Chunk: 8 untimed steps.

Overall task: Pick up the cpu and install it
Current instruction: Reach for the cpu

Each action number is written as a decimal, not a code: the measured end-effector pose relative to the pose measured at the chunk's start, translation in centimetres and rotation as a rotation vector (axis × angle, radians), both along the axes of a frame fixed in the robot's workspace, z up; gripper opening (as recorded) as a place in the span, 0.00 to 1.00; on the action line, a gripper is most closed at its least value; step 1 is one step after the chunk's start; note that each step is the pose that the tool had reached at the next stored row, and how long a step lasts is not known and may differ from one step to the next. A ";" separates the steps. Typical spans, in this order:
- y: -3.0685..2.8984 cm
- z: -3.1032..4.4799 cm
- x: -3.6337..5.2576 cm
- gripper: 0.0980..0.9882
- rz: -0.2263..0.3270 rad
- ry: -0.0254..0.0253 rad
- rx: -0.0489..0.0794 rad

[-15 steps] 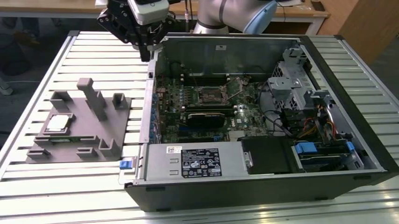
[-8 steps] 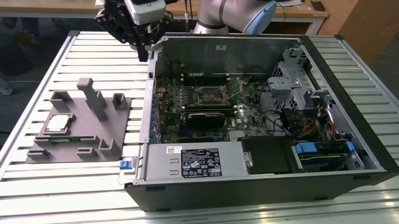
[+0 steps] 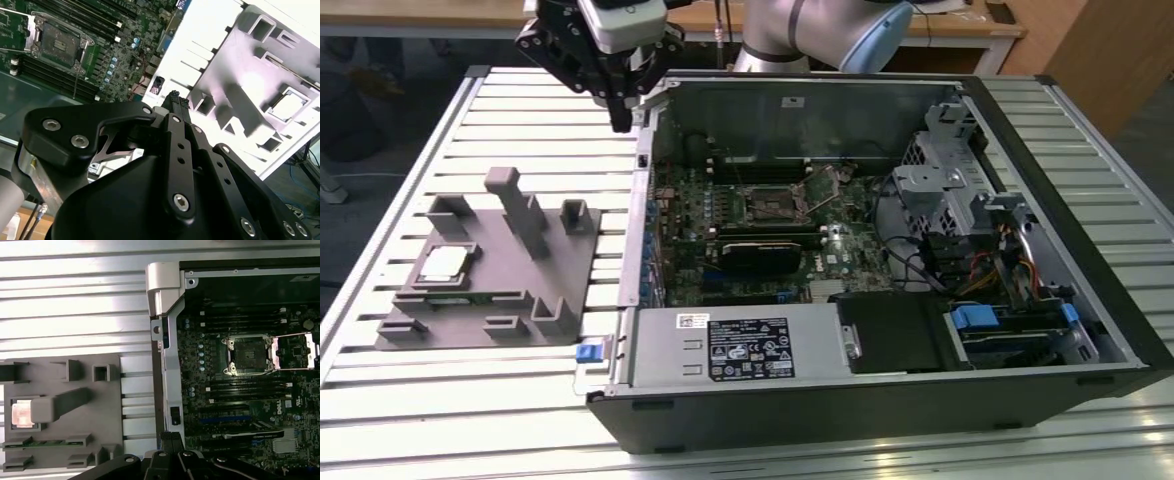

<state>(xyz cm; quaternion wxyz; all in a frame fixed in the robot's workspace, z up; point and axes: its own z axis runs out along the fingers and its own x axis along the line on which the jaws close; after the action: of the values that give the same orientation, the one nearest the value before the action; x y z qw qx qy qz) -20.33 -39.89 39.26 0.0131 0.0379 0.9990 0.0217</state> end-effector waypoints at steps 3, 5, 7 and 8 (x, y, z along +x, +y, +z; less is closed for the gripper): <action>0.00 0.00 -0.16 0.01 0.000 0.0000 0.000; 0.00 0.00 -0.27 0.01 0.000 0.0000 0.000; 0.00 -0.01 -0.38 0.01 0.000 -0.0001 0.000; 0.00 -0.01 -0.44 0.01 0.000 -0.0001 0.000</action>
<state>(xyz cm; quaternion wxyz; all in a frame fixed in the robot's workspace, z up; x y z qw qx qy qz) -20.77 -39.89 39.26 0.0131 0.0379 0.9990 0.0217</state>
